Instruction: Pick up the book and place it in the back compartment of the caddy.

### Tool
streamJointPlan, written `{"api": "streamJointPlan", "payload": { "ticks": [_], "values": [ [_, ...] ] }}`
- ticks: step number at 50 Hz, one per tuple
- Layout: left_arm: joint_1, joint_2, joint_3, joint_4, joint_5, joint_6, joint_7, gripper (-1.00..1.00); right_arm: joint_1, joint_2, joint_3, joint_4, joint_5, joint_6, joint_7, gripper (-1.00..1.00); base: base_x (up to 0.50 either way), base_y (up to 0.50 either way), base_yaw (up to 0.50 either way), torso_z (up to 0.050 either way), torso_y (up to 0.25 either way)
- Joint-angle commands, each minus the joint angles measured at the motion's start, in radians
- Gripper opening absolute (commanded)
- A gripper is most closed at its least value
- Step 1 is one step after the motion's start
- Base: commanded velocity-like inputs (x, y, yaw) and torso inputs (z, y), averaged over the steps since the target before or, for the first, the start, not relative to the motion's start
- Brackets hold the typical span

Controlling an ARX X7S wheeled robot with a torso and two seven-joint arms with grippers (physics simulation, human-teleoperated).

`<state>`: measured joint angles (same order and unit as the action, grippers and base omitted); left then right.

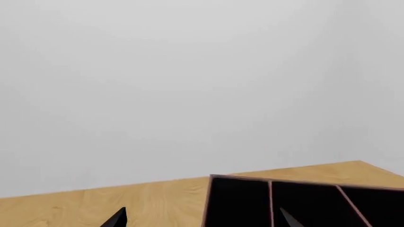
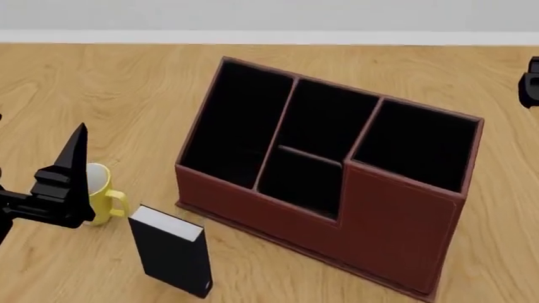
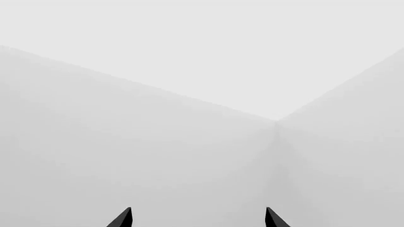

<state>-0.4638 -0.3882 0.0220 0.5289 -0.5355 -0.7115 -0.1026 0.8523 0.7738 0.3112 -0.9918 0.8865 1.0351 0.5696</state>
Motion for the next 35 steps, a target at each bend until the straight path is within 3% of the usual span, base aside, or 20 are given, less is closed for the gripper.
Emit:
{"api": "streamJointPlan", "payload": {
  "ticks": [1,35],
  "values": [
    [-0.001,-0.003,0.004,0.001,-0.004,0.002,-0.001,1.0,-0.002,0.01,0.001,0.003,0.013,-0.009,0.011,1.0,0.34,0.0,0.0,0.0,0.0],
    [0.004,-0.015,0.007,0.009,-0.012,0.019,-0.003,1.0,-0.03,0.03,0.001,0.01,0.024,-0.049,0.027,1.0,0.34,0.0,0.0,0.0,0.001]
  ]
}}
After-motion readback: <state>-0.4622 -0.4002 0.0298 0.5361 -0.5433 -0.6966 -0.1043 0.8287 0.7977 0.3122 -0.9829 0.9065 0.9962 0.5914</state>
